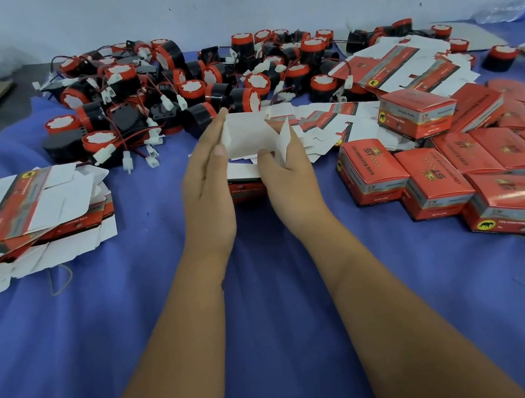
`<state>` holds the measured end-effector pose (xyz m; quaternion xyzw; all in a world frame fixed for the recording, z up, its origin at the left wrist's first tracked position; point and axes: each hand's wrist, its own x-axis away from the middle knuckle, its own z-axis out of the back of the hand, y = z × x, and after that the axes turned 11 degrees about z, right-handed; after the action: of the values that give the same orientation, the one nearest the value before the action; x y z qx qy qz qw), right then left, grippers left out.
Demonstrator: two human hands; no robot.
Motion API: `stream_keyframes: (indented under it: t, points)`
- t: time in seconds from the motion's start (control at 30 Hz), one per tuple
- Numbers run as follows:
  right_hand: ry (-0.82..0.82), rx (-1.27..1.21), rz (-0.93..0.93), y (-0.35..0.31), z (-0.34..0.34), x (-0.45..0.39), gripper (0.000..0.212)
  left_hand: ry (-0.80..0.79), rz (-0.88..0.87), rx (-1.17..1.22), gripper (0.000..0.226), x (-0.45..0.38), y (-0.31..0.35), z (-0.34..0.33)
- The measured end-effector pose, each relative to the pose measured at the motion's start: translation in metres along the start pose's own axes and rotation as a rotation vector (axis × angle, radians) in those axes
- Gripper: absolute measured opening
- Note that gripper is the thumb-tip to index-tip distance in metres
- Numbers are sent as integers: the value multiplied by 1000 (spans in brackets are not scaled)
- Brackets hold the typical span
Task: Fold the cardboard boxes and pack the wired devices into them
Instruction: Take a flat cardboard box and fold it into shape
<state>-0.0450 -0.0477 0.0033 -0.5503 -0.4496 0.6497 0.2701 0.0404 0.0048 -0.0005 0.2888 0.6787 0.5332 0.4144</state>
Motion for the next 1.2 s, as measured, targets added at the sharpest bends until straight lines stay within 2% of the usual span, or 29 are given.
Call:
stream_keyframes:
  t: [0.1,0.2,0.33,0.6,0.67,0.77,0.83,0.9,1.0,1.2]
  points:
    - [-7,7,6,0,0,0,37,-14,13,1,42,0,0,0]
    - [14,-41,-19,2,0,0,25,-26,36,68,46,-1,4,2]
    - [94,-92,-73,2,-1,0,32,-21,39,65,48,-1,4,2]
    - [165,-261,-145,-1,-1,2,13,-31,-105,-84,57,1,-2,-2]
    - [141,-210,-128,-1,-1,1,12,-2,-64,-42,54,0,-2,-2]
    - [22,-207,-76,-4,-1,1,18,71,77,104,42,-3,-1,-1]
    - [-61,-366,-99,-7,-1,-1,31,110,102,143,37,-4,0,1]
    - [-35,-487,-174,-11,3,-4,37,116,116,148,34,-5,0,2]
    - [-42,-405,-137,-10,11,-6,25,107,136,123,34,-6,-1,1]
    - [-39,-318,-30,-4,11,-5,44,54,94,151,47,-6,0,1]
